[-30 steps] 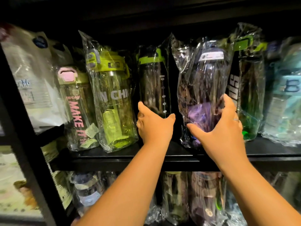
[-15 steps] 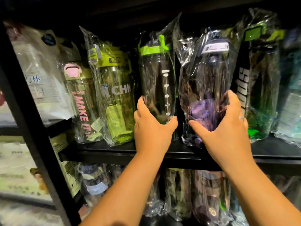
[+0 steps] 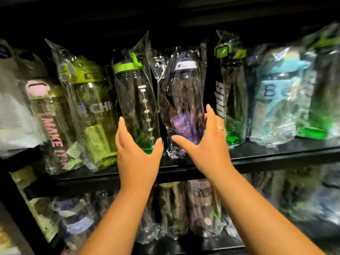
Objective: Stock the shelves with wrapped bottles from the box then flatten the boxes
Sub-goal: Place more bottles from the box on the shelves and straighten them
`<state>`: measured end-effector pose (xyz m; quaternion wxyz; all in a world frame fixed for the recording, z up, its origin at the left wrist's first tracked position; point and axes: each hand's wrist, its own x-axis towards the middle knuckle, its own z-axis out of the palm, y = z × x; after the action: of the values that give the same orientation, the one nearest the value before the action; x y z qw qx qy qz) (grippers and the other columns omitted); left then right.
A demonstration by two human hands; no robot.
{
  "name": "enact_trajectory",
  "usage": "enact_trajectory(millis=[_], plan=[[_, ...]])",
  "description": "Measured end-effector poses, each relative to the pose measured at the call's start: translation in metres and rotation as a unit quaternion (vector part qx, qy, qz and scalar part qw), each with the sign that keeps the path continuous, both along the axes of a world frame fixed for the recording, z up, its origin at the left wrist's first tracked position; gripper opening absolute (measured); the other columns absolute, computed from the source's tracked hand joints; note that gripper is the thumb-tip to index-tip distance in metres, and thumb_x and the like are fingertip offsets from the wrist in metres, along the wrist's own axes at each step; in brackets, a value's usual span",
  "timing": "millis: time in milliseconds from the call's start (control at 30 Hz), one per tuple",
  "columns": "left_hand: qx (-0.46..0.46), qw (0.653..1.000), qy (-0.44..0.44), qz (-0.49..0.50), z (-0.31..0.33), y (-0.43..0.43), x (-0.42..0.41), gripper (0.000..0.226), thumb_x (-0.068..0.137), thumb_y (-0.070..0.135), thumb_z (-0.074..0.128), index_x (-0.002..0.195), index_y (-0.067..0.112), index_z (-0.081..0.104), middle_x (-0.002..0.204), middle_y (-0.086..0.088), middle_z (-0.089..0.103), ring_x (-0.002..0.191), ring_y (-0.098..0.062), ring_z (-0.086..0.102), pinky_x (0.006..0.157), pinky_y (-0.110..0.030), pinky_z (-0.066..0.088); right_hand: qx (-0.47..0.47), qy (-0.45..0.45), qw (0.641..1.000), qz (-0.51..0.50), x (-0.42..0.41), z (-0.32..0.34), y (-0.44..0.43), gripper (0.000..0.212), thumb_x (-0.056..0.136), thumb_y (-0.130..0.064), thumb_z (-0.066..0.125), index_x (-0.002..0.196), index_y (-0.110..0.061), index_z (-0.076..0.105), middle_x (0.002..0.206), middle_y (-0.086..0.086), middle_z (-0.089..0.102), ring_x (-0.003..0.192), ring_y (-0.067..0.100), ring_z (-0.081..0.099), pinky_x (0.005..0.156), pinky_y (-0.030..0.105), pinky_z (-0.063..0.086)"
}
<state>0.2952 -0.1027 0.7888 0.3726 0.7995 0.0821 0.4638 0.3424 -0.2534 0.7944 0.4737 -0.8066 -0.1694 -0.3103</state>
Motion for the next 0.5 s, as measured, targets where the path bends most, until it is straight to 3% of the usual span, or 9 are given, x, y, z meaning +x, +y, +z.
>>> enact_trajectory(millis=[100, 167, 267, 400, 500], plan=[[0.02, 0.996, -0.083, -0.037, -0.015, -0.007, -0.012, 0.087, 0.083, 0.032, 0.074, 0.152, 0.014, 0.025, 0.154, -0.009, 0.026, 0.141, -0.017, 0.031, 0.116, -0.034, 0.027, 0.018, -0.004, 1.0, -0.014, -0.017, -0.011, -0.024, 0.103, 0.076, -0.056, 0.073, 0.155, -0.032, 0.011, 0.155, -0.002, 0.024, 0.142, 0.02, 0.025, 0.109, 0.033, 0.031], [0.072, 0.988, -0.132, -0.031, -0.026, -0.016, -0.017, 0.075, 0.082, 0.034, 0.069, 0.145, 0.009, 0.035, 0.148, -0.015, 0.032, 0.139, -0.027, 0.035, 0.118, -0.043, 0.027, 0.023, -0.011, 0.998, -0.049, -0.028, -0.021, -0.046, 0.092, 0.078, -0.048, 0.075, 0.152, -0.029, 0.024, 0.148, -0.001, 0.032, 0.138, 0.021, 0.033, 0.107, 0.03, 0.031], [0.151, 0.972, -0.166, -0.077, -0.032, -0.043, -0.022, 0.063, 0.081, 0.035, 0.064, 0.135, 0.01, 0.046, 0.139, -0.014, 0.043, 0.132, -0.029, 0.042, 0.116, -0.045, 0.031, 0.026, -0.017, 0.993, -0.115, -0.036, -0.028, -0.085, 0.082, 0.077, -0.04, 0.077, 0.145, -0.018, 0.038, 0.137, 0.007, 0.042, 0.129, 0.031, 0.041, 0.106, 0.046, 0.038], [0.136, 0.963, -0.093, -0.214, -0.022, -0.092, -0.028, 0.059, 0.083, 0.038, 0.064, 0.136, 0.02, 0.045, 0.134, 0.005, 0.041, 0.128, -0.016, 0.046, 0.112, -0.031, 0.035, 0.018, -0.005, 0.984, -0.18, -0.03, -0.021, -0.134, 0.085, 0.076, -0.038, 0.079, 0.145, -0.012, 0.037, 0.14, 0.016, 0.041, 0.132, 0.034, 0.036, 0.11, 0.048, 0.033], [0.101, 0.965, 0.003, -0.242, -0.01, -0.129, -0.02, 0.073, 0.084, 0.037, 0.074, 0.145, 0.025, 0.035, 0.14, 0.006, 0.034, 0.131, -0.015, 0.042, 0.111, -0.033, 0.036, 0.013, 0.007, 0.979, -0.205, -0.016, -0.013, -0.164, 0.089, 0.075, -0.037, 0.081, 0.145, -0.009, 0.036, 0.142, 0.019, 0.04, 0.135, 0.034, 0.034, 0.112, 0.048, 0.031]])
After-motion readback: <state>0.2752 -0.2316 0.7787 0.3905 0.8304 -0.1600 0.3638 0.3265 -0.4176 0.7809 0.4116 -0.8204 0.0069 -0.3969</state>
